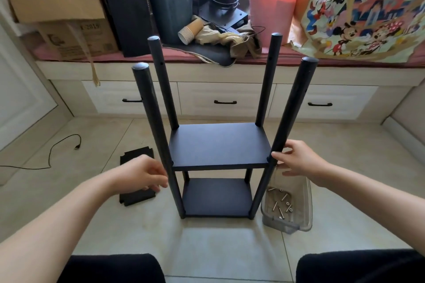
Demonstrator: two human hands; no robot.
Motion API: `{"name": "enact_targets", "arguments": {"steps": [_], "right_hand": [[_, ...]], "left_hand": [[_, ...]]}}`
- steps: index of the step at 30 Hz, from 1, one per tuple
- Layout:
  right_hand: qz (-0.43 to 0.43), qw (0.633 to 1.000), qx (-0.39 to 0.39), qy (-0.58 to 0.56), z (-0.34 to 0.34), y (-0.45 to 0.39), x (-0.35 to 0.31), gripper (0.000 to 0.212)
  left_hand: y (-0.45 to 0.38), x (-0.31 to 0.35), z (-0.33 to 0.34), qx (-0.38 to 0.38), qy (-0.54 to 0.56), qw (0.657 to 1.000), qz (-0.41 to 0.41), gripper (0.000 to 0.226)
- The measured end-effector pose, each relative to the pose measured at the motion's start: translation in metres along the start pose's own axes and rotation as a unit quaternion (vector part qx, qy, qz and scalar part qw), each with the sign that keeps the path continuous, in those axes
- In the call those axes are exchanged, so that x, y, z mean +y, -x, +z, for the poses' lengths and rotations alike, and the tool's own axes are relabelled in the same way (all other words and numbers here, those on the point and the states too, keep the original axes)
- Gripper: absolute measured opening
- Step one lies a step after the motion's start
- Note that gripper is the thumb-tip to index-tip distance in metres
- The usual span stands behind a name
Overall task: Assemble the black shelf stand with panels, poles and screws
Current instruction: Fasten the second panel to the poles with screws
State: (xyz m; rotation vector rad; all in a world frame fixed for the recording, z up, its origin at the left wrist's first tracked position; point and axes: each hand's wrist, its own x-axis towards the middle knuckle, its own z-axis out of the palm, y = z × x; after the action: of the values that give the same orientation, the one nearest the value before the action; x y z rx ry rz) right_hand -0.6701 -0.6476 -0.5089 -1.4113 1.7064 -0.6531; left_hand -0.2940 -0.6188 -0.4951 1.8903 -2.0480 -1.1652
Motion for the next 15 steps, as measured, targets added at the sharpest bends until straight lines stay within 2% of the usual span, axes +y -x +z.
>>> {"name": "enact_targets", "arguments": {"steps": [2, 5, 9, 11, 15], "right_hand": [[0.006, 1.0, 0.003, 0.0, -0.002, 0.002, -0.002, 0.014], [0.004, 1.0, 0.001, 0.007, -0.001, 0.004, -0.002, 0.015], [-0.012, 1.0, 0.002, -0.002, -0.001, 0.006, -0.004, 0.014], [-0.011, 1.0, 0.002, -0.011, -0.002, 0.006, -0.005, 0.018], [-0.017, 1.0, 0.016, -0.011, -0.001, 0.002, -0.005, 0.016]], "left_hand": [[-0.002, -0.008, -0.007, 0.048, 0.006, 0.998, -0.037, 0.007], [-0.009, -0.008, -0.01, 0.128, 0.056, 0.99, -0.022, 0.022], [-0.017, -0.004, -0.005, 0.125, 0.068, 0.99, 0.008, 0.051], [-0.022, -0.004, -0.003, 0.144, 0.069, 0.987, 0.018, 0.049], [-0.027, -0.004, -0.001, 0.171, 0.084, 0.981, 0.042, 0.029]]}}
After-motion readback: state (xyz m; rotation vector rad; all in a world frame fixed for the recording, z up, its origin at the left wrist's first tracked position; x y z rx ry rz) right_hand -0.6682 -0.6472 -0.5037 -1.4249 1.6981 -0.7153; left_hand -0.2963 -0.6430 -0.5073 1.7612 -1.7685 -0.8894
